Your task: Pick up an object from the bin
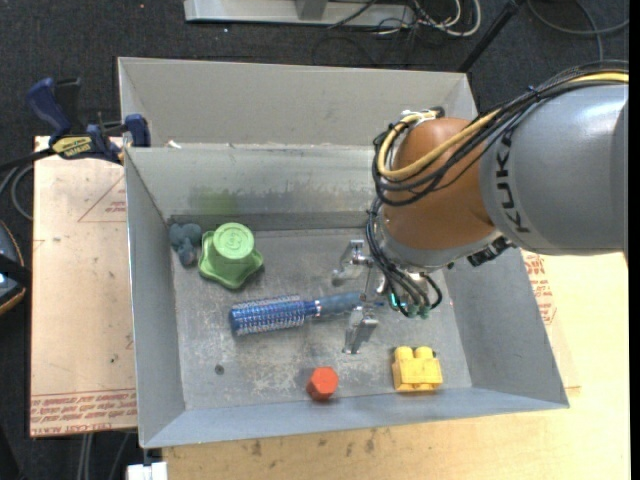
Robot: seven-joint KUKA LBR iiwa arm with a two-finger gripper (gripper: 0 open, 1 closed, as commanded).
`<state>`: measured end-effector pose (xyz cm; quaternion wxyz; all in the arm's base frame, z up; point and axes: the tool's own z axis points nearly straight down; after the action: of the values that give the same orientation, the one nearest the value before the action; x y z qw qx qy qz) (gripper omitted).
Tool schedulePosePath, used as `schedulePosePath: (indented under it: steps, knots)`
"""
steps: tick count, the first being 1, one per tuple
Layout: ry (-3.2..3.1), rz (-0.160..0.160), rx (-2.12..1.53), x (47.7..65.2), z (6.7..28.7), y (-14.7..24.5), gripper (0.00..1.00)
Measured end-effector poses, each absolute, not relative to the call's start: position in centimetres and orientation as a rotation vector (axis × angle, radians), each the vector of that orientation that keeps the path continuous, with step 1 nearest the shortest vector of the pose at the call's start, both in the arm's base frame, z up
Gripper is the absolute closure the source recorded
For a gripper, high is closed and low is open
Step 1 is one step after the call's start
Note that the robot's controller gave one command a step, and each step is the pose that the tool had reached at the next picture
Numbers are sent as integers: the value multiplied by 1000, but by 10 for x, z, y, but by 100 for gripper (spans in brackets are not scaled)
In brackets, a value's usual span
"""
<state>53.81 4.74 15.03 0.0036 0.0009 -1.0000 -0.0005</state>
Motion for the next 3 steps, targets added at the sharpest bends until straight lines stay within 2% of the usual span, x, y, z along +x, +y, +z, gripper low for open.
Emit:
schedulePosePath:
  steps: [1,2,3]
  knots:
    - [-3112,-3,-456,566,77,71,0]
    - [-3139,-9,-169,592,75,62,0]
    - [-3153,-10,-170,595,78,62,100]
